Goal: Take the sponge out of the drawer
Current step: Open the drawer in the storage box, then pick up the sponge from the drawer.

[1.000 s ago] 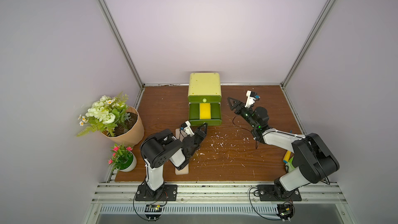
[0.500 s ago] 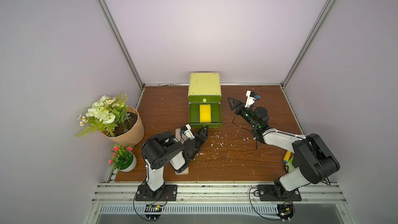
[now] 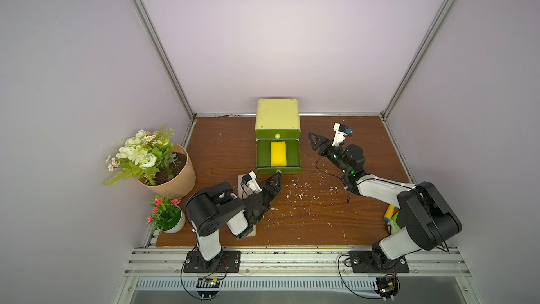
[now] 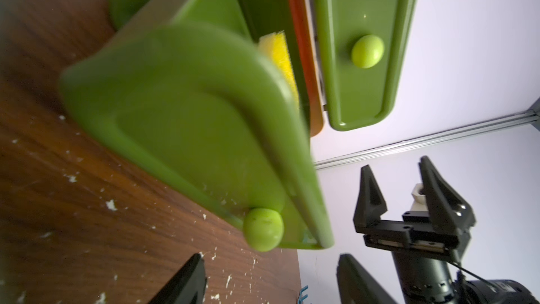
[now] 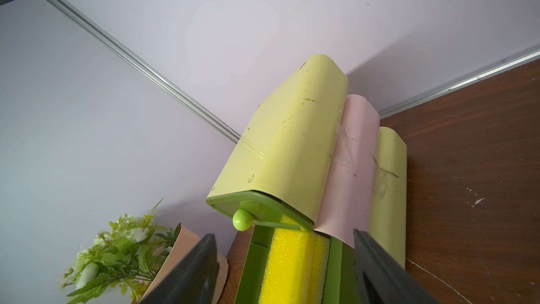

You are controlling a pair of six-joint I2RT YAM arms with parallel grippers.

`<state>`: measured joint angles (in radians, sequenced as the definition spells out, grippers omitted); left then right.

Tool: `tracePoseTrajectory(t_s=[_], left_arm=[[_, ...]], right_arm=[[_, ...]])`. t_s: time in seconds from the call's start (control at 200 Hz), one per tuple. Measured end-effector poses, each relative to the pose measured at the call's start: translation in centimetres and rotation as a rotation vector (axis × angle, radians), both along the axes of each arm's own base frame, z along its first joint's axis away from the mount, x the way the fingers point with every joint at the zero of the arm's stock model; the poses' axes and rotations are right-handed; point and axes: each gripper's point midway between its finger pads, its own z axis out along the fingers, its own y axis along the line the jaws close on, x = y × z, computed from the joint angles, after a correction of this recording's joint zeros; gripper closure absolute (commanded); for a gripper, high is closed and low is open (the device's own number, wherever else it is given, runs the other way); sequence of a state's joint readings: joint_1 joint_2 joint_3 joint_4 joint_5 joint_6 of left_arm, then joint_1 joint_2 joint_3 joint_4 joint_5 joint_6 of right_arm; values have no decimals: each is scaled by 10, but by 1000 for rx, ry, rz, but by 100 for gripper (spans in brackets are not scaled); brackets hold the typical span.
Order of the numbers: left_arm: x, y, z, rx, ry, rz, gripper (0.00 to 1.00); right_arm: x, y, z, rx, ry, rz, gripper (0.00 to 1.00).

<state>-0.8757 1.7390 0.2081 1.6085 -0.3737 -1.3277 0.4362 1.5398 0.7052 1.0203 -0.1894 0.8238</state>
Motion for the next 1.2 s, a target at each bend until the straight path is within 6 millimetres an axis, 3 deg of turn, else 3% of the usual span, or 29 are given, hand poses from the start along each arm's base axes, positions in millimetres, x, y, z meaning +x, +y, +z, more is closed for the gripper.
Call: tracePoseTrajectory(t_s=[0.125,0.27,0.44,0.741,1.031,1.201], left_arm=[[-11,-1,33,59,-81,38,16],[-18,-1,76,205,-165,120,0],[-10,5,120,452,-228,230,0],[7,-4,170,910,-327,282,0],[53,-7,196,1146,-335,137,0],[72,-11,176,1266,-246,45,1]], right_arm=[[-3,-1,6,-12,-10,-1,23],[-8,-4,16,-28,-34,-3,23],[-8,-3,12,-105,-27,-2,22],[-2,6,16,-282,-43,36,21],[-6,3,3,-408,-28,60,20],[-8,-1,1,-442,-28,54,20]])
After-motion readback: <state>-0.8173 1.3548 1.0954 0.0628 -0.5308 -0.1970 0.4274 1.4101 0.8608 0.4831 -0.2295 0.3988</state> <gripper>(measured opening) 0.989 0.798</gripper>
